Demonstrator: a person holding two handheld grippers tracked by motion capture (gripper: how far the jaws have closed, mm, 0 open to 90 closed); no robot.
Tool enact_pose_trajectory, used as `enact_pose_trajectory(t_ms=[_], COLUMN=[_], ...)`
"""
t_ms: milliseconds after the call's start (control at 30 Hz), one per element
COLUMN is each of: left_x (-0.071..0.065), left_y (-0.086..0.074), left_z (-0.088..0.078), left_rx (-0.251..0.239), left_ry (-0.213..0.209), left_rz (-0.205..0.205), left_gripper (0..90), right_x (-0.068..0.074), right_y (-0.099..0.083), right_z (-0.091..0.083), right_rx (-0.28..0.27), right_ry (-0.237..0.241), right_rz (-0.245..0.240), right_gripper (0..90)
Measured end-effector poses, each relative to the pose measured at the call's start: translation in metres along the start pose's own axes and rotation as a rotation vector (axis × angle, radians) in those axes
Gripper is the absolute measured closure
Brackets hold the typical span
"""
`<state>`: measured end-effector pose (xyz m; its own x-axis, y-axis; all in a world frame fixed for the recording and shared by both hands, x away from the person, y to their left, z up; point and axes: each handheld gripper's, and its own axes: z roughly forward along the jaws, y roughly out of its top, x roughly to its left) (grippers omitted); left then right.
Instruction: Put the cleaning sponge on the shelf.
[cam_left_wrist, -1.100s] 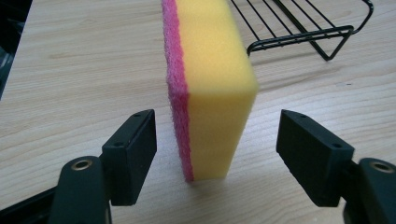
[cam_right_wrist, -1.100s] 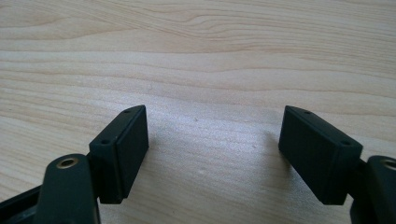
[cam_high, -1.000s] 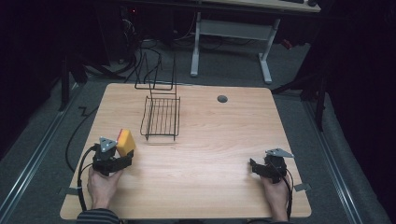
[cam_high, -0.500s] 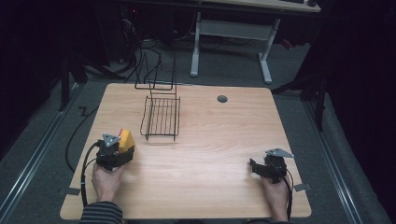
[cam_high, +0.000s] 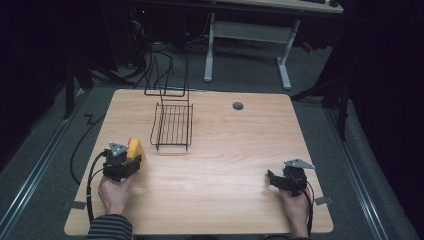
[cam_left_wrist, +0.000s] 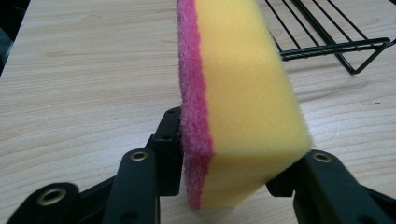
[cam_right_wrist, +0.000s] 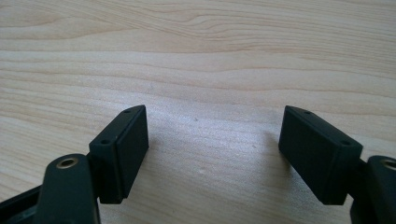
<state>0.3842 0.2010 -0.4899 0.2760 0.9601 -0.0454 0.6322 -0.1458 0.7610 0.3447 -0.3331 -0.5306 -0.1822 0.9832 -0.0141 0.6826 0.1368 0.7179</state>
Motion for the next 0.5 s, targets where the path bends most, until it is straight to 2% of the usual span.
enact_pose_trajectory(t_ms=[500], left_x=[0.0007], left_y=[-0.0005], left_z=[-0.0034], left_rx=[-0.011], left_ry=[-0.027], left_rz=[0.022], left_gripper=[60.7], right_x=[0.0000], right_y=[0.0000], right_z=[0.0000], right_rx=[0.000], right_ry=[0.000], right_rz=[0.001], right_gripper=[24.4])
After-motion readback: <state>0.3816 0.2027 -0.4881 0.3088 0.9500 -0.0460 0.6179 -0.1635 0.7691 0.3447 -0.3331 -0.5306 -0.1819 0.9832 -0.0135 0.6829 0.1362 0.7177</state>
